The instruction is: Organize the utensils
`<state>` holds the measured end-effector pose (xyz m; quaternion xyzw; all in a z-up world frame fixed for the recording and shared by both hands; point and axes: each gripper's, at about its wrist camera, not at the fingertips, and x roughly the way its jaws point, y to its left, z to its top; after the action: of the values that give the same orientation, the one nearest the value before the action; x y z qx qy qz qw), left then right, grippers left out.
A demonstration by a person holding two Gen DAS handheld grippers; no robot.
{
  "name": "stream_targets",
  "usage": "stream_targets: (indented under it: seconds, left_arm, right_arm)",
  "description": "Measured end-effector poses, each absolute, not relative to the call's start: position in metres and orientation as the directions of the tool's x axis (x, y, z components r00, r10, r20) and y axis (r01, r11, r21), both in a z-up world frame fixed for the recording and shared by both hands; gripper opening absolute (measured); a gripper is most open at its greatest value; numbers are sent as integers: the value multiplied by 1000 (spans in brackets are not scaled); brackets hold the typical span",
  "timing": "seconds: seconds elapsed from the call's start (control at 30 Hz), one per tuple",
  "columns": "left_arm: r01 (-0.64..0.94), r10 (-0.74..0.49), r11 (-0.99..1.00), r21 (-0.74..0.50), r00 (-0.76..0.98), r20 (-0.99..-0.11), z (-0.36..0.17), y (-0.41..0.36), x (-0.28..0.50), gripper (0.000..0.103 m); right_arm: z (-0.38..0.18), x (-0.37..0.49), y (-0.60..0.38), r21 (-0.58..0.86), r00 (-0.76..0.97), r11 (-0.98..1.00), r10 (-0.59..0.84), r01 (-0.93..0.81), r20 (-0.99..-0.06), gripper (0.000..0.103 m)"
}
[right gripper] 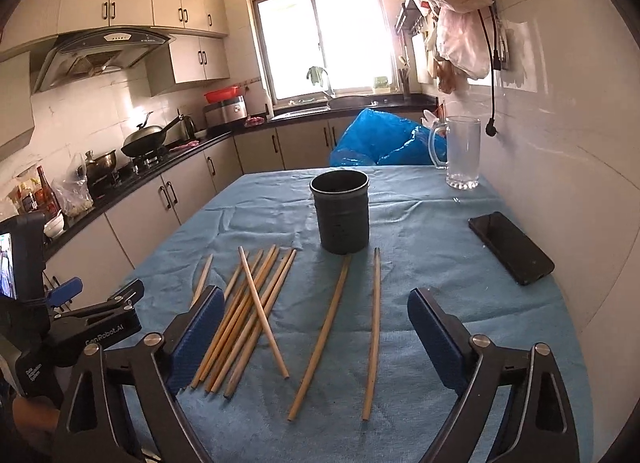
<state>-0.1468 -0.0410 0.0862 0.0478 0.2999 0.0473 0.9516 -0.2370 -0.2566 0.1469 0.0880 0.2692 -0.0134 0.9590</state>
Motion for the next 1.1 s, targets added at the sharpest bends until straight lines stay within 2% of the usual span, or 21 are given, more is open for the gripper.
stream_targets:
  seconds: [0.23,0.6,0.97,1.1]
  left_arm:
    - [-58,122,990,128,810,-573,85,-42,-146,103]
    - [-51,123,989,138,805,-581,82,-44,-145,103]
    - [-43,113,990,131,798,-592,81,-36,-140,103]
    - [-10,59,997,81,777,-627,84,-23,-129,103]
  right_arm:
    - [142,-234,-256,164,849,984,32,65,-528,90]
    - [135,-229,-256,177,835,983,52,55,-547,79]
    - [133,-218,-257,129,815,989,13,76,-579,78]
    - [133,-204,-281,215,781,974,86,63,-618,63]
